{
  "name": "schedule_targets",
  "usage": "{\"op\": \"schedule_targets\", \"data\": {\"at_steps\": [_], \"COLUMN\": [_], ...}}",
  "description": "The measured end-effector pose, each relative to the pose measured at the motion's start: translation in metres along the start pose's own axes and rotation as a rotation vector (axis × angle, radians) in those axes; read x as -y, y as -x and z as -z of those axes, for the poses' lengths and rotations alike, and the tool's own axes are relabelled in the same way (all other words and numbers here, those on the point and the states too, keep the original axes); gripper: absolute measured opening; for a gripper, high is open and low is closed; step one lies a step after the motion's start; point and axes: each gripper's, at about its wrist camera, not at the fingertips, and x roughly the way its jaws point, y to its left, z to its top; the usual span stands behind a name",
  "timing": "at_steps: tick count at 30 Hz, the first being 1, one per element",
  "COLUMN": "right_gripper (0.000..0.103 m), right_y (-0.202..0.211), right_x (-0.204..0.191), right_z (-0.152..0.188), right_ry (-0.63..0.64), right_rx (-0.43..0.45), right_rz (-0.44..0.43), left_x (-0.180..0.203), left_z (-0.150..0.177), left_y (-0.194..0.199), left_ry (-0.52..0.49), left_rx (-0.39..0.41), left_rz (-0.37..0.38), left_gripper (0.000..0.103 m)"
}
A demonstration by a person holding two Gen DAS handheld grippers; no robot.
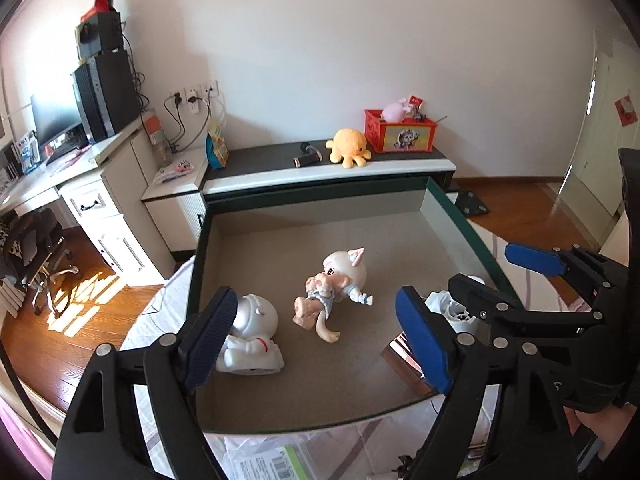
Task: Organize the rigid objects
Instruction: 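Lower the pig and white plug object into the pink box and open both tools, then withdraw both tools from the box back toward the remaining toys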
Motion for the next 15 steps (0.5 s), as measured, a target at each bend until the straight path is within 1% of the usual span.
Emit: {"op": "schedule_targets", "data": {"at_steps": [1, 3, 5, 7, 9, 12, 15], "right_gripper": [0.077, 0.079, 0.08, 0.084, 0.084, 0.085, 0.085], "right_y": [0.013, 0.044, 0.079, 0.108, 0.139, 0.175, 0.207], "right_x": [-0.001, -0.005, -0.011, -0.018, -0.027, -0.039, -0.052], "right_z": [0.002, 0.008, 0.018, 0.029, 0.044, 0.065, 0.088], "right_ry": [-0.008, -0.021, -0.037, -0.041, -0.043, -0.044, -0.04], "right_rx": [0.027, 0.079, 0.148, 0.2, 0.254, 0.292, 0.337], "right_rz": [-0.006, -0.021, -0.031, -0.021, -0.015, -0.011, 0.0], "left_x": [-0.002, -0.004, -0.003, -0.001, 0.002, 0.005, 0.007], "left_z": [0.003, 0.013, 0.027, 0.042, 0.058, 0.085, 0.109], "left_y": [0.015, 0.049, 0.084, 0.117, 0.148, 0.19, 0.227], "left_ry": [0.007, 0.017, 0.023, 0.02, 0.025, 0.041, 0.053], "left_rx": [0.034, 0.11, 0.183, 0.241, 0.29, 0.35, 0.39], "left_rz": [-0.008, -0.032, -0.059, -0.085, -0.11, -0.138, -0.142], "left_gripper": [0.091, 0.099, 0.103, 0.103, 0.103, 0.103, 0.103]}}
